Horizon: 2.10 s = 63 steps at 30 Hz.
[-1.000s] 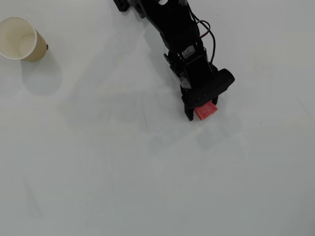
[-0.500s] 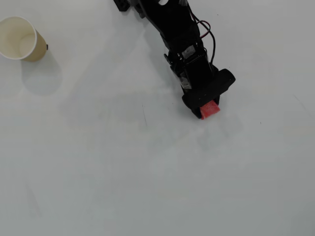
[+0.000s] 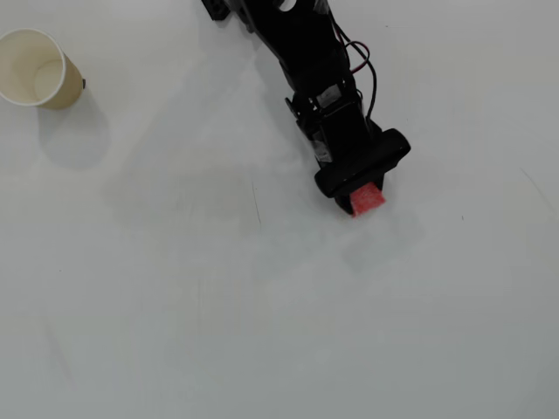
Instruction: Pick up the cube and drop it in the cup.
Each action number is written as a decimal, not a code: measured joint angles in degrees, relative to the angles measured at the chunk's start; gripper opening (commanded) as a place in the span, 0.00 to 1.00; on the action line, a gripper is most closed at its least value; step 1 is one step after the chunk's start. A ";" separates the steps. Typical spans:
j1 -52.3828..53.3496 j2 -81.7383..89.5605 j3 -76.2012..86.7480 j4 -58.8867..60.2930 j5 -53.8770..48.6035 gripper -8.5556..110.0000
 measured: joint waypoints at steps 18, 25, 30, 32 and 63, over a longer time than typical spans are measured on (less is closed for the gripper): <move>17.31 27.69 10.02 0.00 0.00 0.13; 28.30 43.15 15.56 5.19 0.00 0.12; 36.74 53.96 19.78 9.84 0.00 0.12; 39.64 57.39 20.57 11.25 0.00 0.12; 82.09 67.85 20.74 27.60 0.00 0.11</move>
